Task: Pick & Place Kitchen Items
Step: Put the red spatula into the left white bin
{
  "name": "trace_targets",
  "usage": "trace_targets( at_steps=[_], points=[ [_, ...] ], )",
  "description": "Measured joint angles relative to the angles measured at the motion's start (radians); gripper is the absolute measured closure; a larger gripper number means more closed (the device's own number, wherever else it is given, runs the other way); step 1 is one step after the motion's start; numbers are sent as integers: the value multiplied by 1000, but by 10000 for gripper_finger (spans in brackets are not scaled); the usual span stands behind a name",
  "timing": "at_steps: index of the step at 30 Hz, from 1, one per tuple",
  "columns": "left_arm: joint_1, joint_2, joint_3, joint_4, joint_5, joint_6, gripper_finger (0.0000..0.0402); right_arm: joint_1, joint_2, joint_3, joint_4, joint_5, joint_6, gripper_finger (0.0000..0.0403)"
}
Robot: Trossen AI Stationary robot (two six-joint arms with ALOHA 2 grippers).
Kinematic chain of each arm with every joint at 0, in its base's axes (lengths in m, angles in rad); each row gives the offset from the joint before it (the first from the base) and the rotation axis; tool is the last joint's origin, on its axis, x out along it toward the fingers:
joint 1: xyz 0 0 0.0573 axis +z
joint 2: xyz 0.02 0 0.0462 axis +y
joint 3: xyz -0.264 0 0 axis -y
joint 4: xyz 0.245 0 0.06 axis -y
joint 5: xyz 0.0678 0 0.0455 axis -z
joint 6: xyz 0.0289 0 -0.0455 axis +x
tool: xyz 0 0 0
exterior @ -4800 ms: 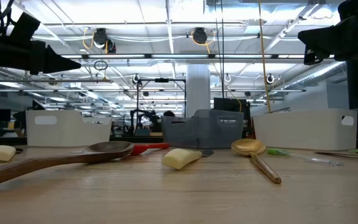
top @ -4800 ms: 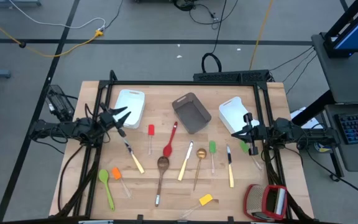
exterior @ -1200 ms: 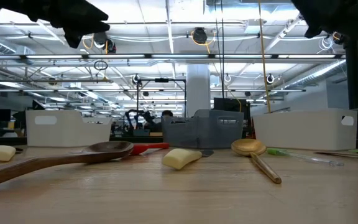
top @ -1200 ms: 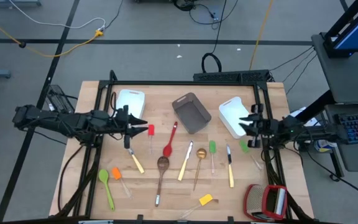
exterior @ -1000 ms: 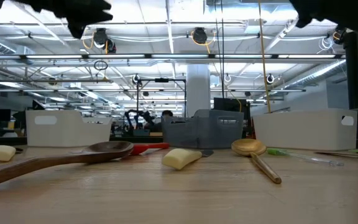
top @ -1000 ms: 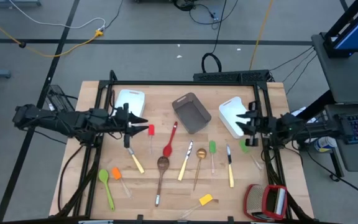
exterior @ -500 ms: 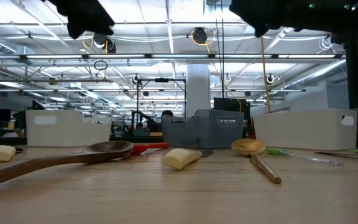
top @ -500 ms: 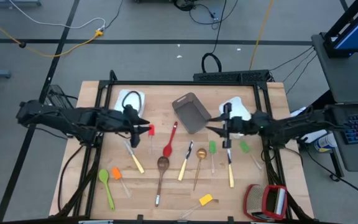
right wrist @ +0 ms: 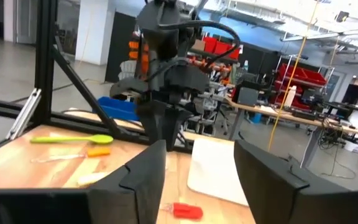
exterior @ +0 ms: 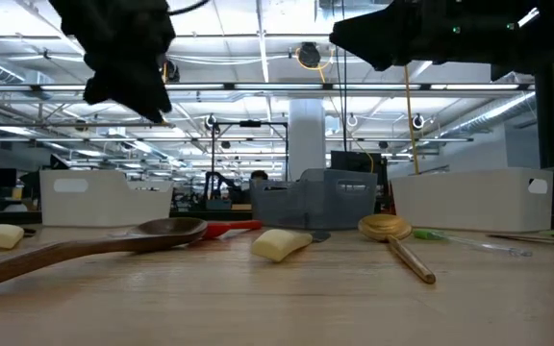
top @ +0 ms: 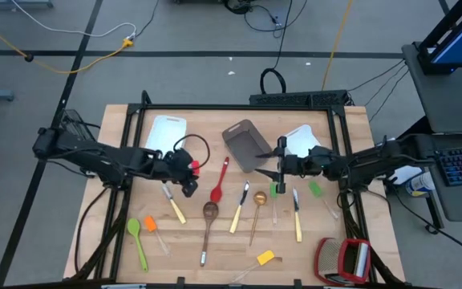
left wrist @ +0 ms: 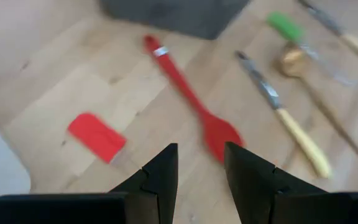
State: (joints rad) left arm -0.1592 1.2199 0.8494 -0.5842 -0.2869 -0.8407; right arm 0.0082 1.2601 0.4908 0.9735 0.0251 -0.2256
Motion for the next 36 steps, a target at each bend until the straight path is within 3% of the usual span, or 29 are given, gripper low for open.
trace_targets(
  at_steps=[15,26,36],
  points=[
    [21,320,-1,-12,-131,-413,270,0,18,0,3,0,-33,207],
    [94,415,-1,9,-134,-452,270,0,18,0,2,0,-30,210],
    [127,417,-1,6,-134,-492,268,0,18,0,1,0,-30,216]
  ],
)
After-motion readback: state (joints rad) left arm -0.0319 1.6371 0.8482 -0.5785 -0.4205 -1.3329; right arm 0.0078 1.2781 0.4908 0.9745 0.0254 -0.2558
